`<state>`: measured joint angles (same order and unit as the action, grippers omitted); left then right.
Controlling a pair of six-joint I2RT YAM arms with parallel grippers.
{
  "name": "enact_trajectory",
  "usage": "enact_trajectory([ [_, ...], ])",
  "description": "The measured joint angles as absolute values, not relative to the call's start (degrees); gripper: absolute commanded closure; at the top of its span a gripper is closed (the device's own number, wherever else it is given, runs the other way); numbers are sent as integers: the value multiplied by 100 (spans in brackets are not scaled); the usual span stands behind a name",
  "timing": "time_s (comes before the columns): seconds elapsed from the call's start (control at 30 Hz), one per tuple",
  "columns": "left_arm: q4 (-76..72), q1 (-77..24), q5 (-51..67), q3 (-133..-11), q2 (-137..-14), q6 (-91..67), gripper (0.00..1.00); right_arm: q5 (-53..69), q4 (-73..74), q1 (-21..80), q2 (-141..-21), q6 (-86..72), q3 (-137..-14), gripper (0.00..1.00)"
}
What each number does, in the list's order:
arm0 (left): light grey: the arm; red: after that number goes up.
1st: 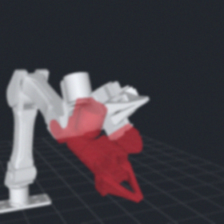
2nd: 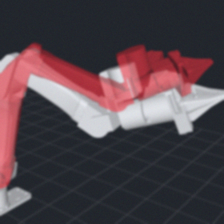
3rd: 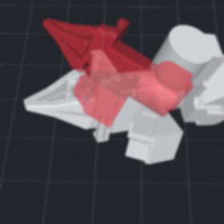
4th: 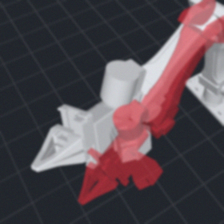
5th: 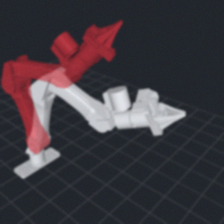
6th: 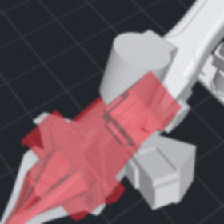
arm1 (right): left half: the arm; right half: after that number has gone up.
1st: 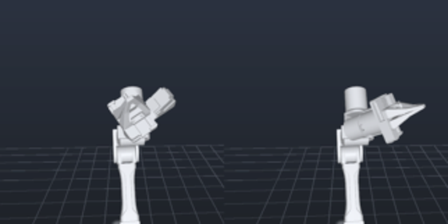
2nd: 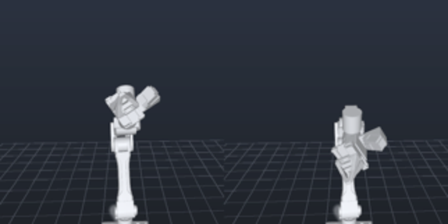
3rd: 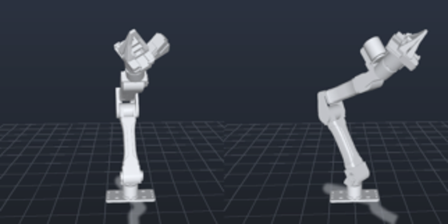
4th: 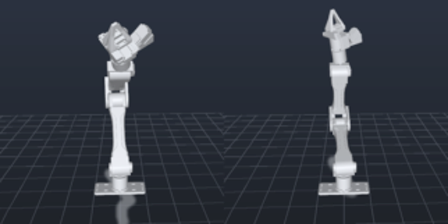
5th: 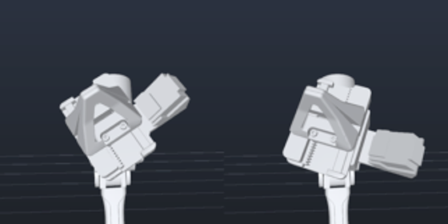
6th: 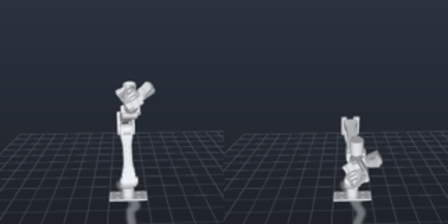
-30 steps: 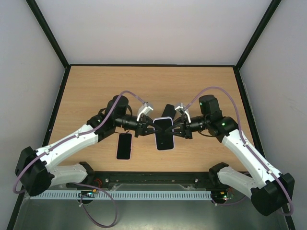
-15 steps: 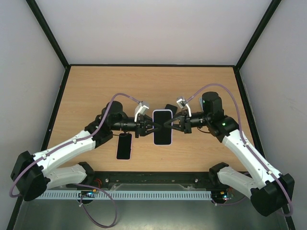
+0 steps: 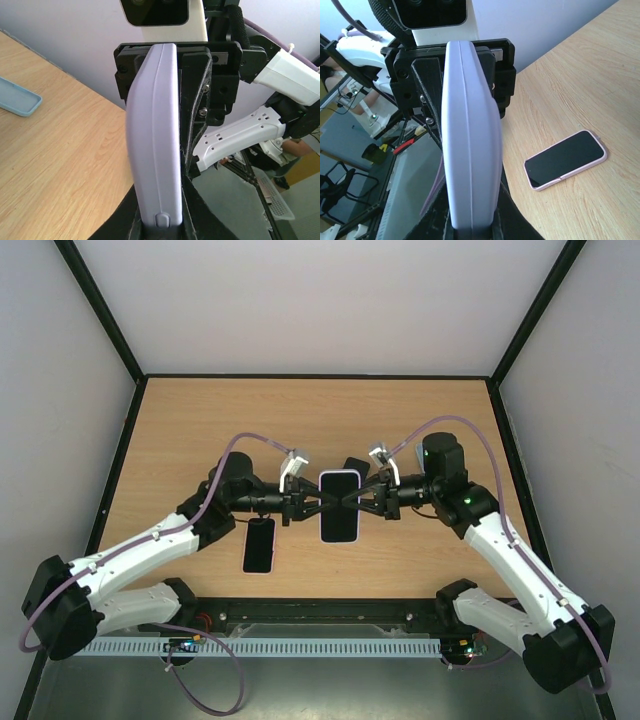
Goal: Take the phone out of the phone case
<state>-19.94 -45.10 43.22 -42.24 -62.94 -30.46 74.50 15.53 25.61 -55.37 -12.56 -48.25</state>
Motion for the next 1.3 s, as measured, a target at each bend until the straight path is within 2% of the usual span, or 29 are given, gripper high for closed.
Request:
enact_trajectory([
  [0.1, -2032, -4508, 4370, -4215, -6294, -3074, 93, 7437, 1752, 2561, -5555, -1037, -4912, 59],
  [0.13, -2029, -4491, 4388, -4213, -6294, -3092, 94, 7415, 1852, 2561, -5577, -917, -4976, 54],
  [0.27, -2051, -4222, 4633, -4202, -6274, -3267, 97, 7354, 2515, 2561, -5688, -102, -5297, 45],
  [0.43, -2196, -3791, 5009, -4204, -6267, -3555, 98, 7325, 3691, 2563, -5749, 1516, -5450, 45],
  [0.57, -2274, -3758, 5317, -4204, -6283, -3754, 98, 7284, 4051, 2563, -5721, 2187, -5391, 47],
  [1.17, -3336, -3776, 5765, -4204, -6608, -4543, 98, 7242, 4462, 2650, -5288, 3288, -5308, 49],
  [1.3, -3374, -3835, 5754, -4215, -6742, -4547, 98, 7244, 4480, 2670, -5288, 3363, -5310, 55],
])
